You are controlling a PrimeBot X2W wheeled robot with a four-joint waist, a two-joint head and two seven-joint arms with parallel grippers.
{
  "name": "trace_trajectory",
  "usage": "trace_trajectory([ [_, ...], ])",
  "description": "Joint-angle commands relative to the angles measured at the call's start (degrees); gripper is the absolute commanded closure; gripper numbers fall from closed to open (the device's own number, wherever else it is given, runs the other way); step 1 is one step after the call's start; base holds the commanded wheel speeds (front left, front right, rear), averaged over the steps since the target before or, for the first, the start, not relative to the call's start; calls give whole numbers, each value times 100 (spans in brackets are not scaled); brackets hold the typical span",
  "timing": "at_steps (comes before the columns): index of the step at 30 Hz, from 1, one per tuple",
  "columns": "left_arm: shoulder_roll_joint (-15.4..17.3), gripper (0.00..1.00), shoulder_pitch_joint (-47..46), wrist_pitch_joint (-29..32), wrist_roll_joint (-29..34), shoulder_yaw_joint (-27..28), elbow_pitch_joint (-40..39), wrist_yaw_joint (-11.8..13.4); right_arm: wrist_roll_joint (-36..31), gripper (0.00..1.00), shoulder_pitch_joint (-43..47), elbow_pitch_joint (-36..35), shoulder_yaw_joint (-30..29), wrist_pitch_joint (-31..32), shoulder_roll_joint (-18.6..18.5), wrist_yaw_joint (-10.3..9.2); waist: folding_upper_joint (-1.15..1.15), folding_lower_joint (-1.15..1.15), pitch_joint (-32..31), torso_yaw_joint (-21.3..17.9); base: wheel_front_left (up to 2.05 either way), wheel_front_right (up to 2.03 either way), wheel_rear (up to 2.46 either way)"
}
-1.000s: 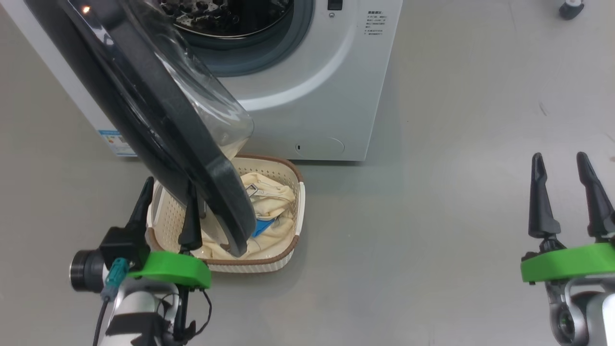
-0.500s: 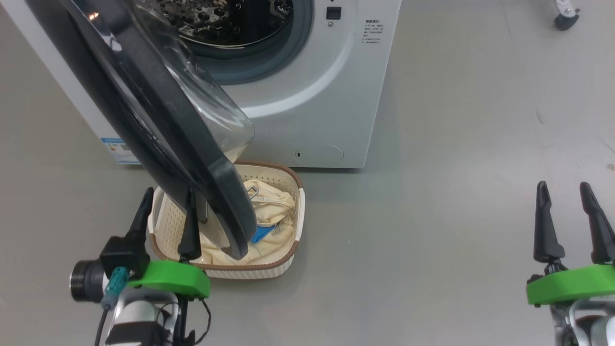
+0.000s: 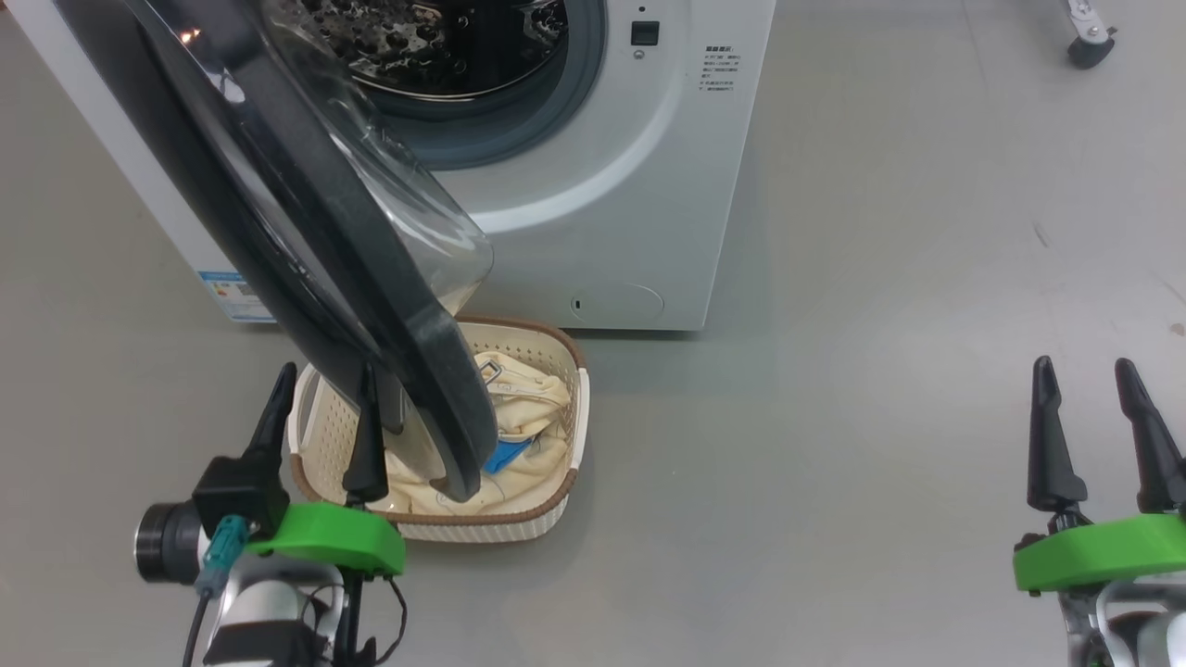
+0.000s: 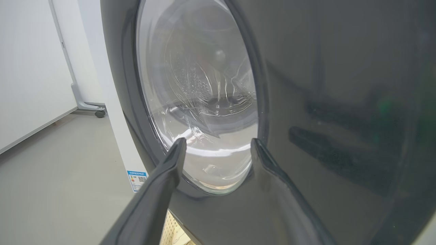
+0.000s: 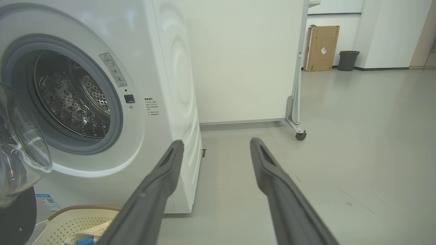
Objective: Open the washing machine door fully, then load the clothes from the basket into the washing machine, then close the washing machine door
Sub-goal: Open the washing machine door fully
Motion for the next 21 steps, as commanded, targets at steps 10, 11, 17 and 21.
trace_trajectory([
  [10, 102, 0, -73, -63, 1, 203, -163, 15, -25, 0, -50, -178, 109, 23, -62, -16, 0, 0, -35, 4, 0, 0, 0],
  [11, 102, 0, -75, -63, 1, 202, -162, 13, -25, 0, -49, -177, 105, 28, -62, -16, 0, 0, -43, 6, 0, 0, 0],
  [17, 101, 98, -61, -63, -6, 197, -137, -7, -37, 0, -26, -180, 109, 55, -62, -16, 0, 0, -100, 23, 0, 0, 0],
  [21, 112, 100, -65, -63, -30, 220, -95, -17, -47, 0, -1, -219, 116, 85, -62, -16, 0, 0, -133, 26, 0, 0, 0],
])
